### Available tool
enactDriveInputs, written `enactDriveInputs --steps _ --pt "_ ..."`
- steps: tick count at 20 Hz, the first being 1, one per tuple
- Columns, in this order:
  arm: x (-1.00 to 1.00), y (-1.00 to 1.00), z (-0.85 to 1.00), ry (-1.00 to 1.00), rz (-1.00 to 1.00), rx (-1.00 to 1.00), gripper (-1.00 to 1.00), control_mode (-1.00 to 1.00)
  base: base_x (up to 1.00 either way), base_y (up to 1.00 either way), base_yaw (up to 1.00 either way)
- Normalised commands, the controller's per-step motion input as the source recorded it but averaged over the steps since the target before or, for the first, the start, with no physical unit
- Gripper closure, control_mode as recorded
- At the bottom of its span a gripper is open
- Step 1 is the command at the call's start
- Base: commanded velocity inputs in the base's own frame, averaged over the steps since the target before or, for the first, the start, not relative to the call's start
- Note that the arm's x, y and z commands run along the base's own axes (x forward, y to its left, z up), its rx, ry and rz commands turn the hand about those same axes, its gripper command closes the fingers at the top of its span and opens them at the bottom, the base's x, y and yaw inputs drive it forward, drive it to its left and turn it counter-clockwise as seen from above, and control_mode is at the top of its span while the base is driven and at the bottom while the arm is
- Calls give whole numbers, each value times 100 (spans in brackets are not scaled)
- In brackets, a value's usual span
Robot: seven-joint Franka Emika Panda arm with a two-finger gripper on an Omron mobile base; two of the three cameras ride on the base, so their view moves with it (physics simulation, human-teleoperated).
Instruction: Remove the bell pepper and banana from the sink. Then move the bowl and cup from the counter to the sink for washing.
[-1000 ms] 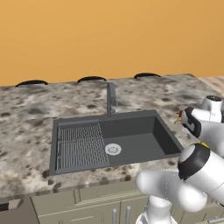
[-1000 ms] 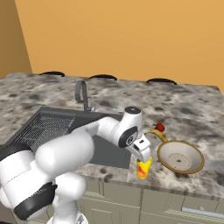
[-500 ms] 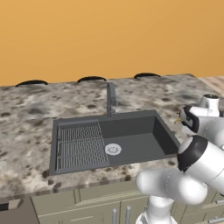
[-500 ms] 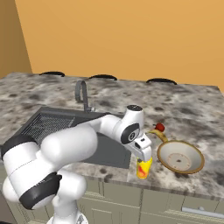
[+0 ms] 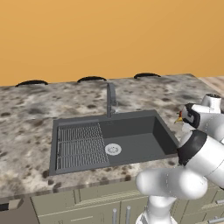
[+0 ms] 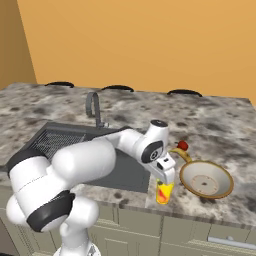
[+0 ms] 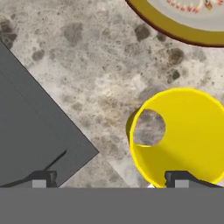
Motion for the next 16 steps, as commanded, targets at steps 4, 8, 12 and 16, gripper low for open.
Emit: enactDriveInputs --steps 4,8,12,16 --pt "3 -5 -2 0 0 0 -100 -100 0 0 0" --pt "-6 0 5 0 0 0 -100 -100 0 0 0" --pt "-13 0 2 0 -1 0 -100 -100 0 0 0" --pt "-7 1 2 0 0 0 -100 -100 0 0 0"
